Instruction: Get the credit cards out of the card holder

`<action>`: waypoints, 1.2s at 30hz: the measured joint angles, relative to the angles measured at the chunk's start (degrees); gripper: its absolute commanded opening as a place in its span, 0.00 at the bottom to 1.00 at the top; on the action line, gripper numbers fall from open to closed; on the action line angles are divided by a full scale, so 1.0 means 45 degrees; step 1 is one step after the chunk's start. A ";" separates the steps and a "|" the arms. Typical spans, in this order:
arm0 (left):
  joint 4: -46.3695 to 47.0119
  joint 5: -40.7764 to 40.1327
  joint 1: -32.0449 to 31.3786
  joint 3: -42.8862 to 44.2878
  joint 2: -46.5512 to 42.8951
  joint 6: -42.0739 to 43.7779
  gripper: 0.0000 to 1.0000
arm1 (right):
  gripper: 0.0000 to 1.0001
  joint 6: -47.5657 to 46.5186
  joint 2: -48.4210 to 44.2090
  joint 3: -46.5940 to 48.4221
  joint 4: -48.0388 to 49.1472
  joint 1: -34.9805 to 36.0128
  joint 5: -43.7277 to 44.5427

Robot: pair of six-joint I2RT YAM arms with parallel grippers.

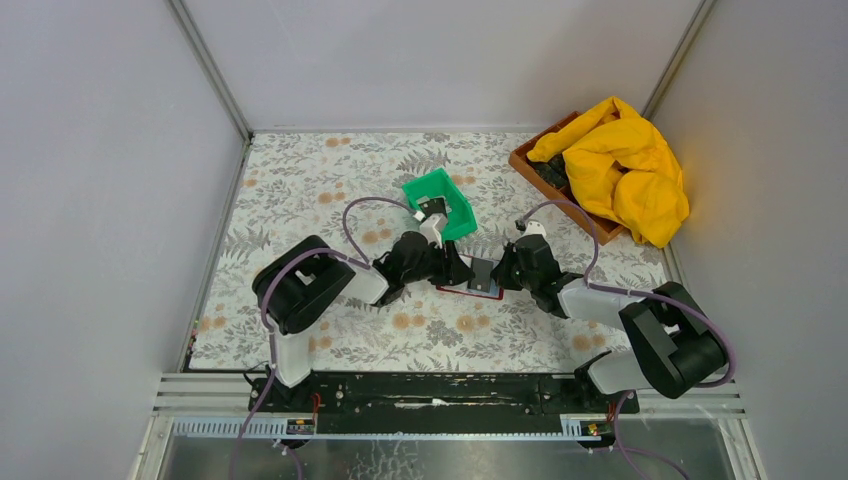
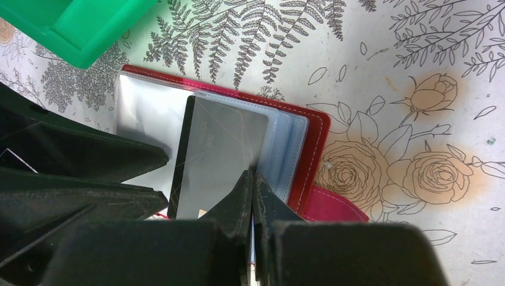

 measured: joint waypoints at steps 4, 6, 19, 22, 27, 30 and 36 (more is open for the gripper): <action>0.0078 0.0199 -0.0005 0.0049 0.0131 0.0005 0.50 | 0.00 0.0039 0.0102 -0.0005 0.0131 -0.0039 -0.0131; 0.0160 0.0306 -0.0005 0.0087 0.0267 0.0000 0.45 | 0.00 0.0068 0.0146 -0.0005 0.0199 -0.0063 -0.0180; 0.0277 0.0476 -0.0005 0.0219 0.0563 -0.0097 0.20 | 0.00 0.0097 0.0194 -0.0015 0.0306 -0.0097 -0.0238; 0.0287 0.0515 -0.0005 0.0219 0.0578 -0.0126 0.11 | 0.00 0.0117 0.0204 -0.0019 0.0321 -0.0117 -0.0243; 0.0364 0.0568 0.0000 0.0219 0.0656 -0.0233 0.00 | 0.00 0.0121 0.0233 -0.0024 0.0364 -0.0170 -0.0306; 0.0408 0.0607 0.0010 0.0219 0.0656 -0.0248 0.00 | 0.00 0.0126 0.0267 -0.0024 0.0398 -0.0204 -0.0350; 0.0583 0.0724 0.0044 0.0160 0.0651 -0.0359 0.00 | 0.00 0.0131 0.0301 -0.0024 0.0442 -0.0262 -0.0447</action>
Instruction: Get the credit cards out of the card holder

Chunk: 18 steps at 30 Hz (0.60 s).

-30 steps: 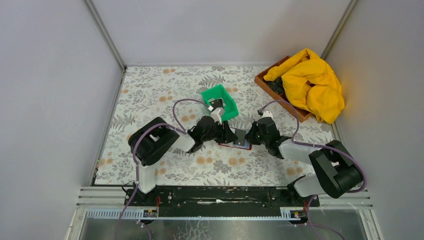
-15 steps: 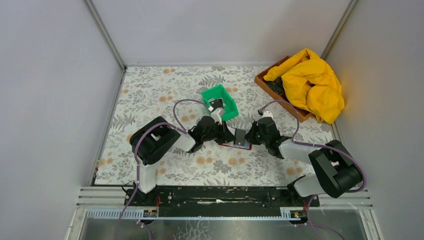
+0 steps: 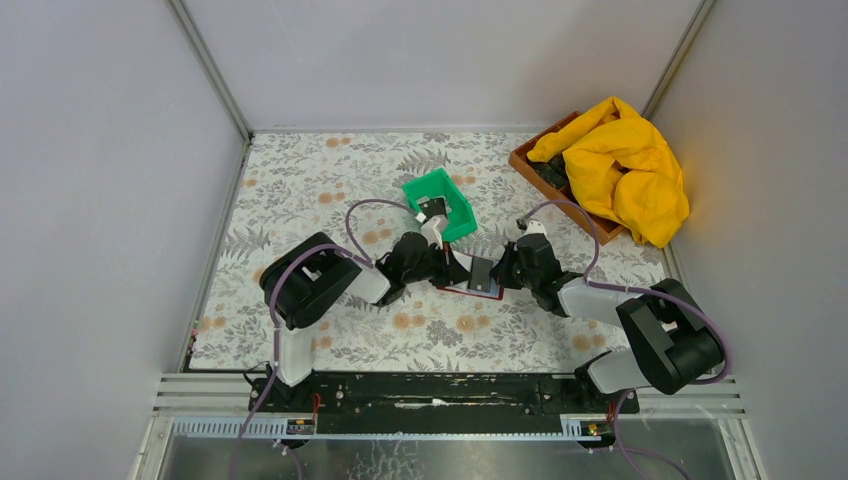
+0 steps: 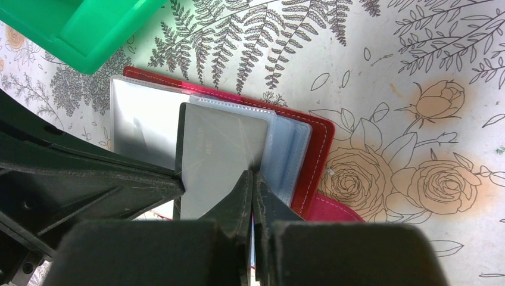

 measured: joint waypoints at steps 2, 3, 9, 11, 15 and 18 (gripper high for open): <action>0.0112 0.0019 0.0024 -0.0083 -0.0024 -0.0034 0.00 | 0.00 0.0015 0.0005 0.0000 0.0019 -0.0010 -0.0029; 0.0175 0.0029 0.0029 -0.0126 -0.0049 -0.0039 0.00 | 0.00 0.0034 0.0015 0.0000 0.0039 -0.0010 -0.0039; 0.0452 0.0228 0.0306 -0.0675 -0.0437 -0.0039 0.00 | 0.00 0.0058 0.0049 -0.0034 0.0160 -0.0029 -0.0121; 0.0427 0.0325 0.0403 -0.0845 -0.0656 -0.0029 0.00 | 0.00 0.0068 0.0053 -0.0044 0.0233 -0.0034 -0.0121; 0.0223 0.0350 0.0476 -0.1025 -0.1219 0.0155 0.00 | 0.00 0.0073 0.0078 -0.0049 0.0316 -0.0044 -0.0121; 0.0068 0.0340 0.0539 -0.1224 -0.1710 0.0393 0.00 | 0.00 0.0073 0.0087 -0.0049 0.0325 -0.0049 -0.0117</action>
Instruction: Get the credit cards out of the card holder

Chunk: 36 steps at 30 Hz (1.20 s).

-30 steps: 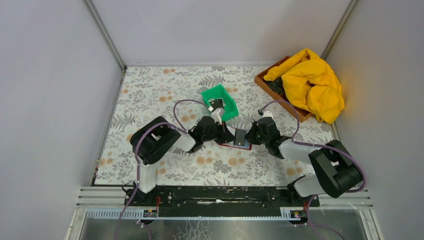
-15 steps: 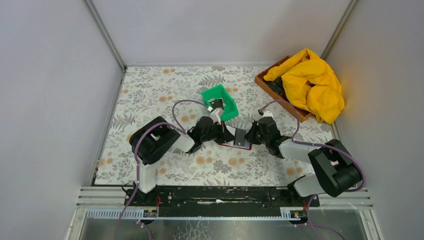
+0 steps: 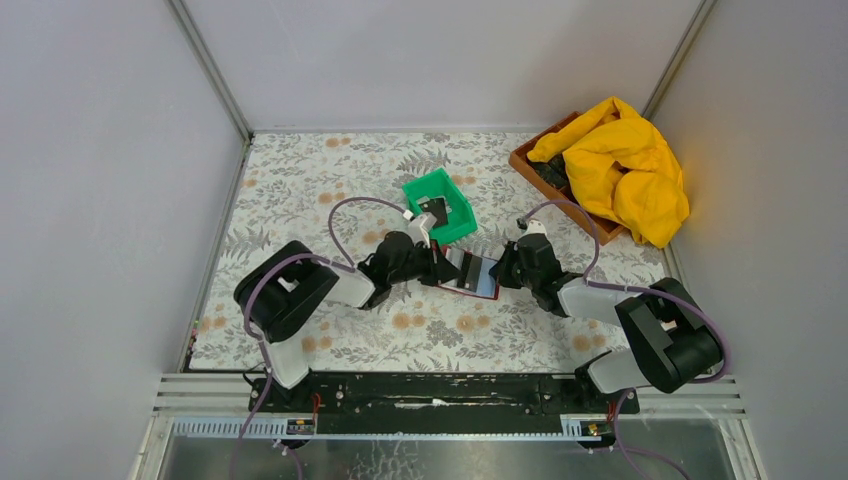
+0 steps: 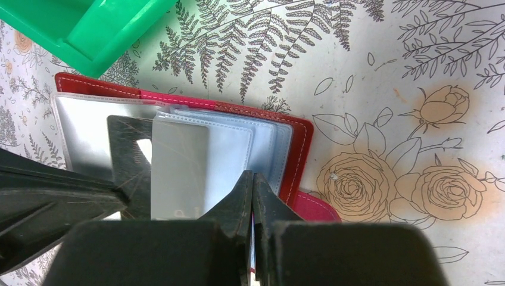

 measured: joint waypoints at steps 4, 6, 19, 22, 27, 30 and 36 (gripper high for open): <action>-0.0437 -0.0053 0.0180 -0.0175 -0.0461 0.0311 0.00 | 0.00 0.0000 0.0034 0.0000 0.0039 -0.0005 -0.0010; -0.0612 -0.0068 0.0243 -0.0219 -0.0578 0.0442 0.00 | 0.00 0.0005 0.0068 0.0000 0.0092 -0.0010 -0.0015; -0.1875 -0.0107 0.0806 -0.0646 -0.3167 0.1044 0.00 | 0.00 0.0005 -0.0219 -0.0330 0.0291 -0.0015 -0.0117; -0.1787 -0.0005 0.1020 -0.0903 -0.3701 0.1015 0.00 | 0.00 -0.0005 -0.0816 -0.0831 0.0423 -0.0034 -0.0442; -0.1549 0.0500 0.1345 -0.1472 -0.3861 0.0607 0.00 | 0.30 0.0005 -0.2744 -0.1938 0.1433 -0.0078 -0.1598; -0.1069 0.0952 0.1384 -0.1690 -0.3861 0.0194 0.00 | 0.58 0.0160 -0.3963 -0.2307 0.2113 -0.0097 -0.2419; 0.0835 0.2050 0.1409 -0.1957 -0.3774 -0.0748 0.00 | 0.61 0.0136 -0.5294 -0.2351 0.3249 -0.0117 -0.4138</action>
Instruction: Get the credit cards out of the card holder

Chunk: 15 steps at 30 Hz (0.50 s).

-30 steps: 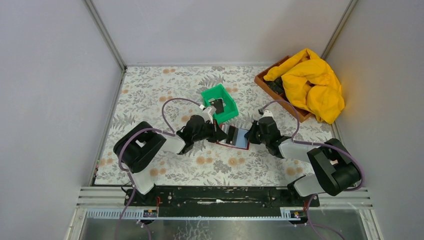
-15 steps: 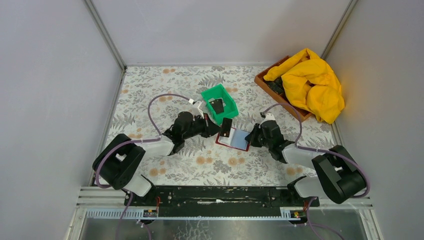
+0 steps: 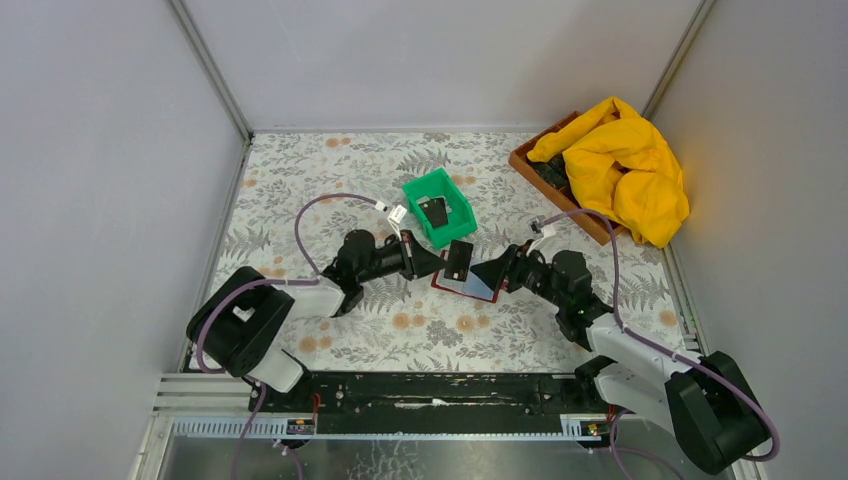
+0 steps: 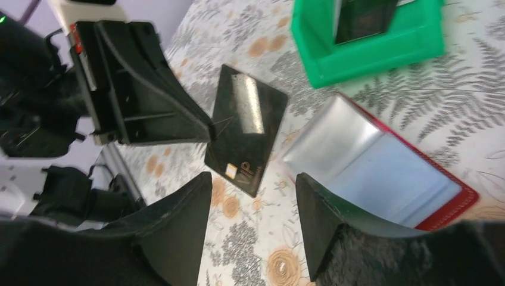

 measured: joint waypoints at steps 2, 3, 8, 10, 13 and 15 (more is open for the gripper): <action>0.0874 0.0466 0.0005 -0.0049 0.0219 -0.0423 0.00 | 0.60 0.0000 0.0039 0.0000 0.0209 0.0000 -0.0593; 0.1302 0.0670 0.0005 -0.0078 0.0359 -0.0641 0.00 | 0.60 0.0010 0.0083 0.0000 0.0301 0.0000 -0.0884; 0.3201 0.1443 0.0005 -0.0413 0.0913 -0.1656 0.00 | 0.54 0.0058 0.0291 0.0000 0.0826 0.0000 -0.1914; 0.3623 0.1637 0.0005 -0.0471 0.0967 -0.1889 0.00 | 0.52 0.0068 0.0296 0.0000 0.0971 0.0000 -0.2200; 0.4201 0.1763 0.0005 -0.0529 0.0967 -0.2127 0.00 | 0.46 0.0068 0.0291 0.0000 0.1054 0.0000 -0.2331; 0.4313 0.1758 0.0005 -0.0539 0.0967 -0.2157 0.00 | 0.37 0.0063 0.0277 0.0000 0.1039 0.0000 -0.2380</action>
